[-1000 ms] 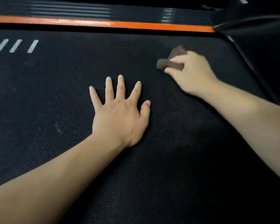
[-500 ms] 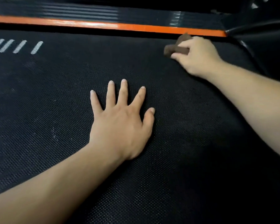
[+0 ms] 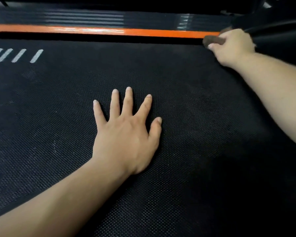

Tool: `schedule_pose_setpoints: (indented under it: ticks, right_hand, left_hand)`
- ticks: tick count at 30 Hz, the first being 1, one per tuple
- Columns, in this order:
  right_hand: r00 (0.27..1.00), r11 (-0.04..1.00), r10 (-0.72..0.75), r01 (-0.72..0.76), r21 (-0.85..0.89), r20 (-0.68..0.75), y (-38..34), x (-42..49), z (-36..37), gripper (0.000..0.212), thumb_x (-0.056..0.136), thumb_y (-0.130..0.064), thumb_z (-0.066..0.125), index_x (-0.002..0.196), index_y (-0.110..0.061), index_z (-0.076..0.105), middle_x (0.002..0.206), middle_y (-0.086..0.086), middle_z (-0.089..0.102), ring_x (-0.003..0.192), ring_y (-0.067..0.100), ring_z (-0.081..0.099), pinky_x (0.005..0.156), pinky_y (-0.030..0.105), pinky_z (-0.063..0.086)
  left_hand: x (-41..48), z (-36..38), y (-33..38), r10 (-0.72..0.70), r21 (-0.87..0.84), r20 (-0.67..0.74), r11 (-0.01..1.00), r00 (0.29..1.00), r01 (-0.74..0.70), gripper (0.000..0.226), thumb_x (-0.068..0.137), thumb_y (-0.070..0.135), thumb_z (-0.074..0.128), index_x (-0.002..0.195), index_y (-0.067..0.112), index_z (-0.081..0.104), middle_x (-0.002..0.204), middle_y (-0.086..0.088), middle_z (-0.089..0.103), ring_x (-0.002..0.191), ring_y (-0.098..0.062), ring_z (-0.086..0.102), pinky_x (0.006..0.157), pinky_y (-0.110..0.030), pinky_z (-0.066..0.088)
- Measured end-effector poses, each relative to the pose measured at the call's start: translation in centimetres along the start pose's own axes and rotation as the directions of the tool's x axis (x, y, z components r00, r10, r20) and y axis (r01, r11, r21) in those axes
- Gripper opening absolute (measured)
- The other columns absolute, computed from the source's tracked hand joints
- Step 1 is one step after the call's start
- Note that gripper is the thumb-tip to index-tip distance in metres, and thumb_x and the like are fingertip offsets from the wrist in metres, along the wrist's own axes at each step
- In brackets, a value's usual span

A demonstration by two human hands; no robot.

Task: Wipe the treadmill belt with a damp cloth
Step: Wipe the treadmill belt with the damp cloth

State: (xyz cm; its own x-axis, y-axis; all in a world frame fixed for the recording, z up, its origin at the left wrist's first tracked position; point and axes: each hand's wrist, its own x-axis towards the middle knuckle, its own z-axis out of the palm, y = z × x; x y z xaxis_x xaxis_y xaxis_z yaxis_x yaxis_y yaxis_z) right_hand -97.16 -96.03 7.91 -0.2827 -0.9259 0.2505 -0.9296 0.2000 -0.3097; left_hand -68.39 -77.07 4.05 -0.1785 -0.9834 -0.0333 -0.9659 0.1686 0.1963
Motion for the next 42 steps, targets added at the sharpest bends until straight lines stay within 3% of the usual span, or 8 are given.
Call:
schedule_pose_setpoints:
  ticks: [6,11,17,21,24,30,36,42]
  right_hand:
    - [0.978,0.983,-0.179,0.174,0.051,0.109,0.9,-3.1,0.0,0.025,0.090,-0.052,0.063,0.082,-0.028,0.066,0.085,0.000,0.060,0.084,0.024,0.053,0.076,0.034,0.042]
    - [0.999,0.999,0.037,-0.036,0.038,-0.005,1.6,-1.0,-0.8,0.031,0.091,-0.051,0.061,0.095,-0.021,0.071,0.106,0.010,0.070,0.106,0.037,0.063,0.096,0.044,0.049]
    - [0.964,0.973,-0.228,0.220,0.070,0.137,1.5,-6.2,-1.1,0.024,0.092,-0.048,0.064,0.102,-0.028,0.075,0.110,0.009,0.069,0.103,0.035,0.060,0.089,0.039,0.046]
    - [0.990,0.992,-0.119,0.116,0.041,0.072,1.9,-4.5,-1.6,0.025,0.089,-0.053,0.061,0.086,-0.029,0.070,0.093,0.004,0.067,0.100,0.036,0.063,0.090,0.043,0.048]
    - [0.999,0.999,-0.036,0.036,0.000,0.001,1.1,-5.0,-1.0,0.029,0.092,-0.052,0.060,0.096,-0.026,0.071,0.104,0.010,0.068,0.104,0.039,0.062,0.094,0.045,0.047]
    - [0.962,0.971,-0.239,0.239,0.018,0.134,1.3,-12.4,-2.4,0.029,0.094,-0.051,0.060,0.111,-0.032,0.073,0.114,0.008,0.064,0.105,0.033,0.058,0.098,0.050,0.044]
    - [0.999,0.998,0.033,-0.033,-0.055,0.002,1.9,-10.5,-2.9,0.033,0.094,-0.050,0.059,0.111,-0.025,0.073,0.114,0.014,0.065,0.108,0.041,0.060,0.096,0.048,0.046]
    - [0.965,0.969,-0.246,0.246,0.012,0.089,0.5,-20.9,-4.3,0.026,0.095,-0.049,0.060,0.115,-0.038,0.072,0.115,0.003,0.064,0.105,0.029,0.057,0.100,0.048,0.041]
  left_hand:
    - [-0.2,0.0,0.0,-0.005,0.013,0.001,1.000,1.000,0.005,0.072,0.095,0.070,-0.001,0.162,0.043,-0.001,0.173,-0.001,-0.007,0.158,-0.028,-0.016,0.123,-0.063,-0.008]
    - [-0.1,0.1,0.0,-0.005,0.005,-0.001,1.000,1.000,0.005,0.072,0.095,0.070,0.001,0.162,0.043,0.001,0.173,-0.001,-0.005,0.158,-0.027,-0.015,0.123,-0.063,-0.008]
    - [0.0,0.0,0.0,-0.013,0.003,0.003,1.000,1.000,0.013,0.074,0.093,0.071,0.000,0.162,0.044,0.000,0.173,-0.001,-0.005,0.158,-0.027,-0.015,0.123,-0.064,-0.007]
    - [0.0,0.0,0.0,-0.011,0.004,0.001,1.000,1.000,0.011,0.073,0.094,0.071,0.000,0.162,0.044,0.002,0.173,-0.002,-0.004,0.158,-0.027,-0.014,0.123,-0.064,-0.008]
    - [0.1,0.1,-0.1,-0.012,0.008,0.007,1.000,1.000,0.012,0.073,0.094,0.071,0.000,0.162,0.044,0.001,0.173,-0.002,-0.004,0.158,-0.028,-0.014,0.123,-0.064,-0.008]
    - [0.2,0.1,-0.2,-0.008,0.025,0.008,1.000,1.000,0.008,0.074,0.094,0.070,-0.001,0.162,0.042,0.003,0.173,-0.004,-0.001,0.158,-0.030,-0.011,0.122,-0.066,-0.005]
    - [0.3,0.5,-0.2,0.000,0.022,-0.006,1.000,1.000,0.000,0.070,0.098,0.069,0.007,0.163,0.040,0.007,0.173,-0.007,0.001,0.158,-0.033,-0.009,0.121,-0.068,-0.006]
    - [0.3,0.5,-0.2,0.009,0.034,-0.002,0.999,1.000,-0.009,0.069,0.099,0.067,0.010,0.163,0.039,0.010,0.173,-0.009,0.001,0.158,-0.034,-0.010,0.120,-0.069,-0.007]
